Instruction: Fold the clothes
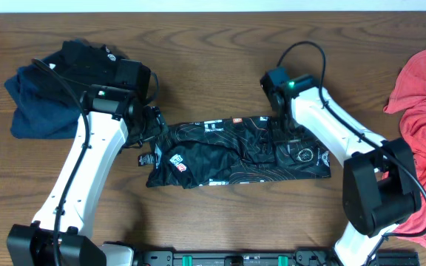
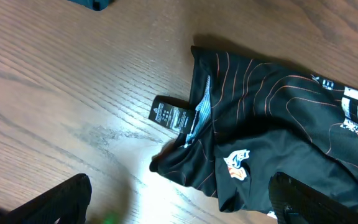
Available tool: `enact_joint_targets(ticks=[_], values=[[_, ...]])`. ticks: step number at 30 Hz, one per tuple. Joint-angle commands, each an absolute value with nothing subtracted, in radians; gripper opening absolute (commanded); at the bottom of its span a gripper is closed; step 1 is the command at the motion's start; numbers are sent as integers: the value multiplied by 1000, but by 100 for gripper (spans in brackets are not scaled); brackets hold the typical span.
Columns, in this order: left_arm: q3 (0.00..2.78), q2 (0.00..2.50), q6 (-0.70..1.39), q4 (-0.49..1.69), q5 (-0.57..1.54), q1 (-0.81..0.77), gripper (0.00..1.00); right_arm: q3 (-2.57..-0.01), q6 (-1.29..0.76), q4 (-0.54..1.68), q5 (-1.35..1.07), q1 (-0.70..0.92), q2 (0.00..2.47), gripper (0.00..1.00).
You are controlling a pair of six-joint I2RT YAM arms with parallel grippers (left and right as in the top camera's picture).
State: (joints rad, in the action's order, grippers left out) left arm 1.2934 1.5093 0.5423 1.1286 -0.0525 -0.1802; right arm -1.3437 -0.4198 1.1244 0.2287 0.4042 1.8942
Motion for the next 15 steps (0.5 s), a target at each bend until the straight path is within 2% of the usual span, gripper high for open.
enact_joint_targets(ticks=[1,5,10,15], values=[[1296,1507,535,1140,-64,-175,93,-1301,-577,1102,334,392,1900,48],[1296,1507,535,1145,-64,-175,93,-1292,-592,1052,307,384,1900,49],[1296,1507,535,1147,-64,-175,93,-1291,-475,996,144,385,1900,50],[1296,1507,535,1147,-64,-175,93,-1283,-436,1003,96,387,1900,54]])
